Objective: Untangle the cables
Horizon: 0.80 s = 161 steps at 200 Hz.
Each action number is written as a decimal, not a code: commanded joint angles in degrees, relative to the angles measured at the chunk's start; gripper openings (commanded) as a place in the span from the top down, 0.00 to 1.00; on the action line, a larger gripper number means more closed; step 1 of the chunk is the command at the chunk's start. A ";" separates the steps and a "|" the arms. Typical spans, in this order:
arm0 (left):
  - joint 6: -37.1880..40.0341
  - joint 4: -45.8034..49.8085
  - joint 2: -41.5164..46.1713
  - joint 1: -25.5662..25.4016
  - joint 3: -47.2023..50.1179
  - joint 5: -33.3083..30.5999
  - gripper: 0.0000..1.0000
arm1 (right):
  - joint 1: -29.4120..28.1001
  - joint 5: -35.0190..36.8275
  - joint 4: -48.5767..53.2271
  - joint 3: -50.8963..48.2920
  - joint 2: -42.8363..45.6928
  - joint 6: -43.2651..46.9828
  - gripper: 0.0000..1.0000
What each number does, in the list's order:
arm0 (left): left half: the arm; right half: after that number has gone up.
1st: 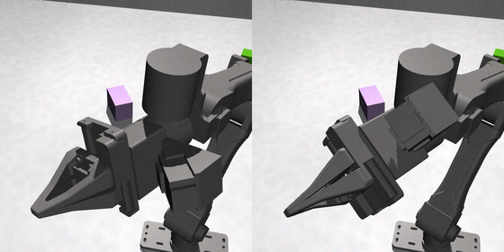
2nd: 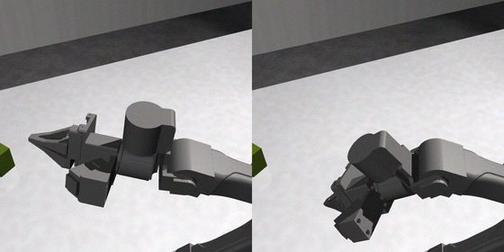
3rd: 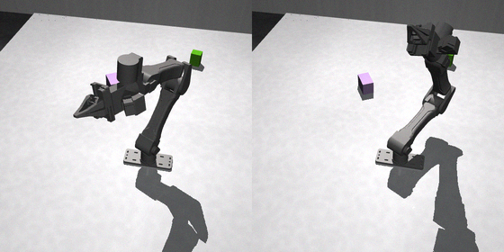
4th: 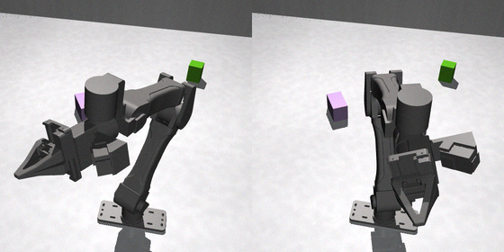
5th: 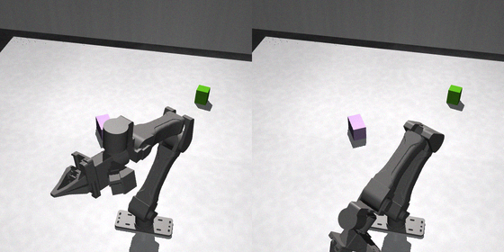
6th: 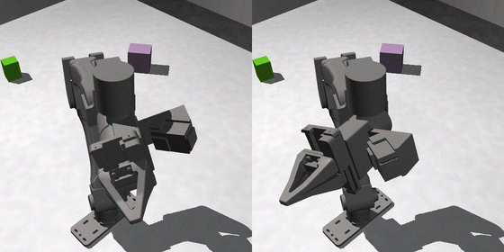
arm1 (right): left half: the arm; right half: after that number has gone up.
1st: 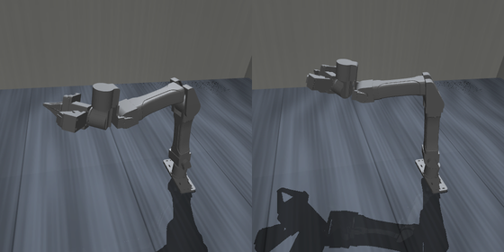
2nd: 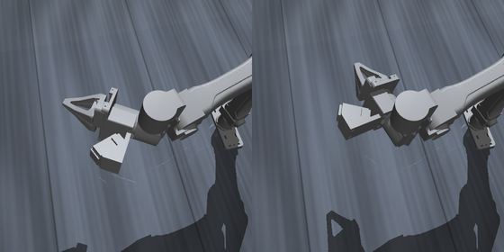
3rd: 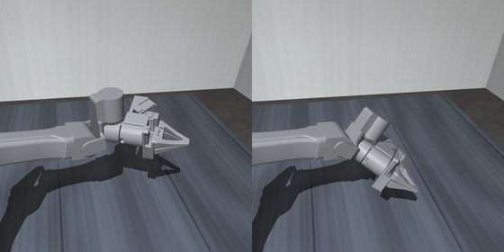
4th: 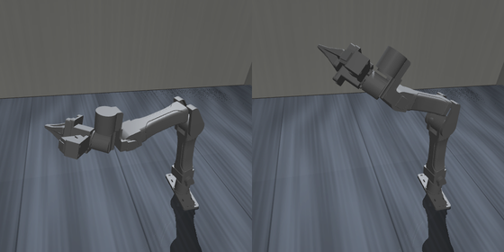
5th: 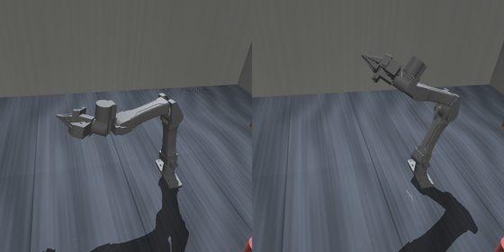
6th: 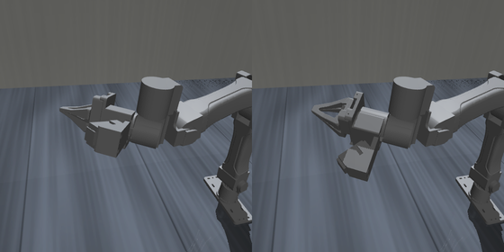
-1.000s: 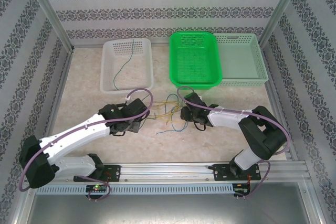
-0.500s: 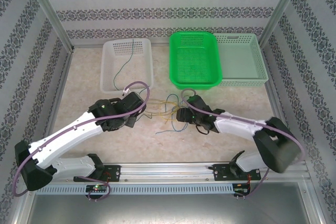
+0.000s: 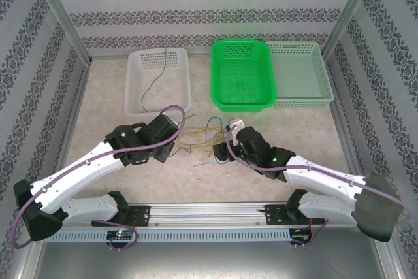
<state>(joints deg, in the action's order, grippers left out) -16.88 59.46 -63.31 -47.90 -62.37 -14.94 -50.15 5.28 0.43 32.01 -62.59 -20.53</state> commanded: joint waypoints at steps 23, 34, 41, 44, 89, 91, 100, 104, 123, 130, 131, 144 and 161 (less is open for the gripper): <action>-0.58 -4.07 3.37 -0.26 0.80 0.92 1.00 | -5.23 -1.70 -19.22 -2.23 -9.44 9.01 0.22; -0.61 -4.43 3.50 -0.26 0.86 1.37 1.00 | -6.13 -2.07 -20.69 -0.37 -12.48 10.28 0.21; -0.54 -4.65 3.55 -0.26 1.02 1.74 1.00 | -6.84 -2.26 -20.65 1.52 -14.49 11.50 0.21; -0.52 -4.67 3.47 -0.26 1.02 1.81 1.00 | -7.15 -2.24 -20.60 2.38 -15.37 12.14 0.21; -0.40 -5.37 4.19 -0.29 1.62 2.96 1.00 | -9.85 -1.95 -23.84 10.26 -25.58 17.04 0.20; -0.42 -5.46 4.28 -0.27 1.74 3.04 1.00 | -9.87 -1.92 -24.01 10.51 -26.03 17.20 0.19; -0.52 -5.74 4.49 -0.28 2.10 3.33 1.00 | -9.96 -2.30 -24.62 11.65 -27.50 17.67 0.19; -0.52 -5.88 4.63 -0.27 2.28 3.42 1.00 | -9.97 -2.73 -24.80 12.17 -28.10 17.86 0.19; -0.99 -6.68 5.21 -0.26 2.90 2.85 1.00 | -10.12 -5.99 -25.08 15.00 -31.07 18.29 0.19; -1.30 -7.09 5.37 -0.26 3.03 2.31 1.00 | -10.13 -7.12 -24.91 16.28 -32.28 18.35 0.20; -1.35 -7.13 5.43 -0.26 3.04 2.21 1.00 | -10.13 -7.30 -24.93 16.39 -32.44 18.34 0.20; -2.15 -8.24 6.14 -0.26 3.28 0.38 1.00 | -10.14 -9.99 -24.77 18.00 -34.55 18.26 0.27; -3.65 -11.77 7.67 -0.33 4.08 -2.04 1.00 | -10.14 -13.26 -25.33 19.33 -36.75 17.27 0.43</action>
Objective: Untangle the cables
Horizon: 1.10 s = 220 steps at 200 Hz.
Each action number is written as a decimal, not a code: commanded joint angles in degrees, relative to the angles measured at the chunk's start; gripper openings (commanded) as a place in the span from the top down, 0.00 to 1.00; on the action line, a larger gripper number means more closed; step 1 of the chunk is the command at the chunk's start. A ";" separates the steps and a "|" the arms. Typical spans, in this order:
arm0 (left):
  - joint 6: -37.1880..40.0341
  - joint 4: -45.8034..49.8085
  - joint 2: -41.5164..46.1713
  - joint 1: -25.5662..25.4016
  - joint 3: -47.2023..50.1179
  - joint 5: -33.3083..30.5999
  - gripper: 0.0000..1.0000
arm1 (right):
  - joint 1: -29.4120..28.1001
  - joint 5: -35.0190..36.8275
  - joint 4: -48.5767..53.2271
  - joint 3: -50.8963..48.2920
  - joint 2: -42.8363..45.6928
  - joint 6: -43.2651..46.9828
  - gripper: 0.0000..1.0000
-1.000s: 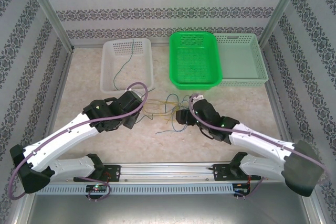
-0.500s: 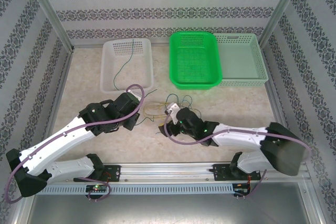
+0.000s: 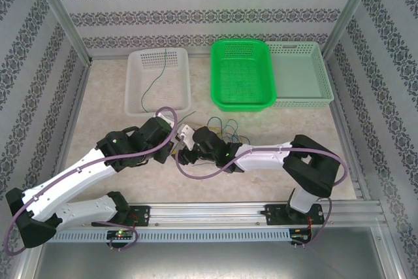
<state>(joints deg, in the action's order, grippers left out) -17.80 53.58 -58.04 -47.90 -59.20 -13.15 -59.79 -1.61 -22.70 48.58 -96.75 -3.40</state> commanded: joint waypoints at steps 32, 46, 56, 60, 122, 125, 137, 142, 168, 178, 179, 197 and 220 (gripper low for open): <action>-5.24 -15.37 4.49 0.00 3.61 -6.54 1.00 | -1.65 -9.22 -2.74 3.20 -3.88 -1.17 0.72; -5.15 -17.26 4.18 0.17 3.94 -6.84 1.00 | -2.62 -8.44 -2.52 3.04 -3.56 -0.89 0.81; -5.19 -17.21 3.51 0.28 3.65 -7.68 1.00 | -3.19 -8.08 -2.50 2.67 -3.20 -1.28 0.86; -5.30 -17.05 3.24 0.35 3.45 -8.16 1.00 | -3.42 -7.93 -2.60 2.52 -3.06 -1.60 0.88; -10.11 -16.05 4.41 1.58 5.66 -14.45 0.99 | -6.30 -0.99 -2.99 1.05 -4.21 -7.94 1.00; -10.33 -15.62 4.44 1.62 5.73 -14.74 0.99 | -6.36 -0.68 -2.97 1.03 -4.23 -8.24 1.00; -12.14 -13.08 4.83 1.67 5.68 -16.73 0.99 | -6.38 0.42 -3.16 0.99 -4.33 -8.48 1.00; -13.14 -12.15 5.20 1.67 5.75 -17.58 0.97 | -6.34 0.83 -3.22 0.99 -4.25 -8.44 1.00; -18.74 -8.05 8.46 1.88 7.51 -21.75 0.66 | -6.28 1.01 -3.54 1.39 -3.84 -8.20 1.00; -21.02 -6.08 9.67 2.10 8.23 -22.34 0.56 | -6.15 0.52 -3.67 1.63 -3.71 -8.34 1.00; -21.34 -5.88 9.82 2.15 8.32 -22.44 0.55 | -6.10 0.49 -3.62 1.71 -3.67 -8.36 1.00; -25.41 -3.13 12.28 2.28 9.51 -22.80 0.41 | -5.54 -0.04 -4.01 1.72 -2.78 -9.41 1.00; -24.91 -5.39 15.74 2.46 11.51 -19.54 0.24 | -3.49 -2.77 -6.14 0.21 -0.57 -11.41 1.00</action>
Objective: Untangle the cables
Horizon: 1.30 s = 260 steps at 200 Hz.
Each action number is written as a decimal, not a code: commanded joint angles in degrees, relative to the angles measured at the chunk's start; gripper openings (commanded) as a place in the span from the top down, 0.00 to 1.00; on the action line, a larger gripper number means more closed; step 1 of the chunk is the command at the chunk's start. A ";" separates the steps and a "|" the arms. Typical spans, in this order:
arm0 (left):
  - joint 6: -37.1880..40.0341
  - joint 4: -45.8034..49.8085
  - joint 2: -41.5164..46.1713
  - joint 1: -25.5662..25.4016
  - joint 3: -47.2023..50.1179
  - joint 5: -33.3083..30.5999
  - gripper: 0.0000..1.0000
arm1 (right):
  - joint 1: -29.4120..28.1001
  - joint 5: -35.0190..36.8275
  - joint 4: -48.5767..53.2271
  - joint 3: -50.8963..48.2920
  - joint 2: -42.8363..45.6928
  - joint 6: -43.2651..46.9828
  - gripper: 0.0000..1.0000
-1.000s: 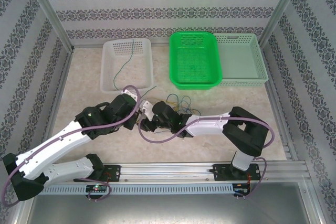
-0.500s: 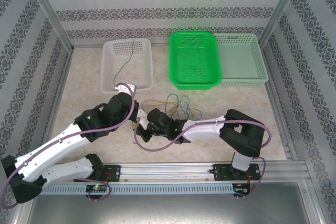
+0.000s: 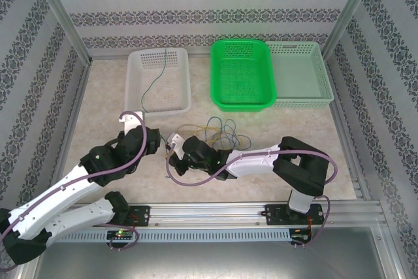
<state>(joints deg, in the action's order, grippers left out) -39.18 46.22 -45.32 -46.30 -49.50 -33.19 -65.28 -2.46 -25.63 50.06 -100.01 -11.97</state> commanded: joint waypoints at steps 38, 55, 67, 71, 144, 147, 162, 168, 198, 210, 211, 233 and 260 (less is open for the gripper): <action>3.41 -4.61 3.00 1.04 5.34 8.72 0.13 | 5.20 -10.30 -4.20 -1.15 5.49 -6.63 1.00; 7.52 -7.40 3.03 1.16 7.64 10.46 0.12 | 6.65 -13.07 -4.61 -1.28 6.54 -9.33 1.00; 10.33 -10.62 3.47 1.47 9.64 12.55 0.12 | 7.47 -15.31 -4.52 -1.28 7.00 -10.93 1.00; 10.81 -11.63 3.48 1.64 10.18 13.07 0.13 | 7.68 -16.17 -4.51 -1.28 7.14 -11.39 1.00; 17.93 -17.06 3.41 4.85 12.48 16.28 0.15 | 9.32 -27.36 -3.73 -2.20 9.33 -14.11 1.00; 18.44 -17.41 3.45 5.03 12.57 16.72 0.15 | 9.44 -27.83 -3.65 -2.24 9.49 -14.10 1.00; 20.62 -18.81 3.06 6.04 13.12 18.54 0.15 | 10.02 -30.39 -3.37 -2.57 10.24 -14.16 1.00; 21.05 -19.04 2.83 6.56 13.26 18.60 0.15 | 10.22 -31.39 -3.00 -2.52 10.50 -14.10 1.00; 22.94 -19.91 2.30 9.46 13.27 21.40 0.18 | 11.97 -34.94 -0.83 -3.64 12.61 -13.96 1.00; 23.94 -21.36 2.38 10.09 13.61 24.10 0.19 | 12.66 -36.01 -0.86 -4.32 13.41 -14.40 1.00; 24.04 -21.53 2.31 10.09 13.62 24.30 0.19 | 12.69 -36.16 -0.89 -4.38 13.46 -14.44 1.00; 26.13 -24.60 0.42 10.11 13.62 27.75 0.21 | 13.16 -38.75 -0.85 -4.21 13.85 -15.20 1.00; 28.39 -28.36 -3.93 10.18 12.72 34.54 0.26 | 13.21 -40.89 -1.12 -3.34 12.80 -16.07 1.00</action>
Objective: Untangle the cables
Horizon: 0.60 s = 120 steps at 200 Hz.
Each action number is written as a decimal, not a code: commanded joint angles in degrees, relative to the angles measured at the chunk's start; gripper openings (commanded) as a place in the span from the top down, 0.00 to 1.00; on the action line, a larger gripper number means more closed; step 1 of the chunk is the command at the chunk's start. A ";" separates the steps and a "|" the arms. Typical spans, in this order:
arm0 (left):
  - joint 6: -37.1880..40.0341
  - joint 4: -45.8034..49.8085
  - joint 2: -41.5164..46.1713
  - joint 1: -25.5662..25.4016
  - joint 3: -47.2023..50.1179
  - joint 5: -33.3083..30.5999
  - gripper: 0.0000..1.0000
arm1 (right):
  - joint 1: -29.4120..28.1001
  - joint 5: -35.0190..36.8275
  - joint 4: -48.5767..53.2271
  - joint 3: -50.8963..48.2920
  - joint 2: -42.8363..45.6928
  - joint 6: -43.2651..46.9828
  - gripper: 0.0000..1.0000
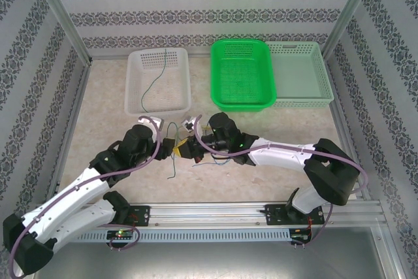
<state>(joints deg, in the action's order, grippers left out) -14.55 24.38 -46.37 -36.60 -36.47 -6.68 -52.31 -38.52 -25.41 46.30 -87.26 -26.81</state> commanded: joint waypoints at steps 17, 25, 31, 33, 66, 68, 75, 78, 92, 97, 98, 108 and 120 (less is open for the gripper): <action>4.91 -6.53 -5.82 0.42 -1.52 9.06 0.36 | 0.35 -5.24 -2.64 0.45 -0.36 -2.38 1.00; 5.77 -5.92 -6.68 0.45 -1.99 8.52 0.44 | 0.50 -5.77 -2.80 0.41 -0.50 -3.02 1.00; 6.49 -5.44 -7.05 0.44 -2.35 7.92 0.50 | 0.59 -6.37 -2.73 0.22 -0.41 -3.46 1.00; 6.73 -5.23 -7.13 0.47 -2.55 7.62 0.52 | 0.71 -6.60 -2.63 0.11 -0.33 -3.59 1.00; 15.22 1.02 -4.99 0.46 -4.08 -2.08 0.78 | 4.59 -12.40 4.60 -3.08 2.12 -3.19 1.00; 15.84 1.44 -4.79 0.43 -4.28 -3.03 0.79 | 5.03 -12.73 5.90 -3.13 2.39 -2.80 1.00; 17.35 3.22 -4.13 0.47 -4.86 -6.91 0.82 | 6.24 -13.80 10.94 -3.11 3.17 -1.18 1.00; 17.96 3.89 -3.97 0.43 -5.23 -8.55 0.82 | 6.71 -13.99 13.13 -3.00 3.49 -0.21 1.00; 21.02 6.25 -3.57 0.43 -6.38 -14.69 0.83 | 8.02 -14.21 23.55 -2.20 5.23 4.19 1.00; 22.04 6.61 -3.63 0.45 -6.78 -15.63 0.83 | 8.27 -14.01 27.55 -1.57 5.49 6.05 1.00; 22.16 6.71 -3.59 0.46 -6.87 -15.73 0.83 | 8.27 -14.02 28.32 -1.44 5.55 6.45 1.00; 24.56 7.29 -3.79 0.45 -7.61 -14.75 0.83 | 8.27 -13.87 34.69 0.28 5.47 9.38 1.00; 27.35 7.73 -4.52 0.48 -8.47 -11.59 0.84 | 8.18 -15.34 38.70 1.55 4.81 11.10 1.00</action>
<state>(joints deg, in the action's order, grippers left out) 4.54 28.21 -50.85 -36.32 -42.09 -14.41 -43.83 -49.52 -4.64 45.19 -82.96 -23.49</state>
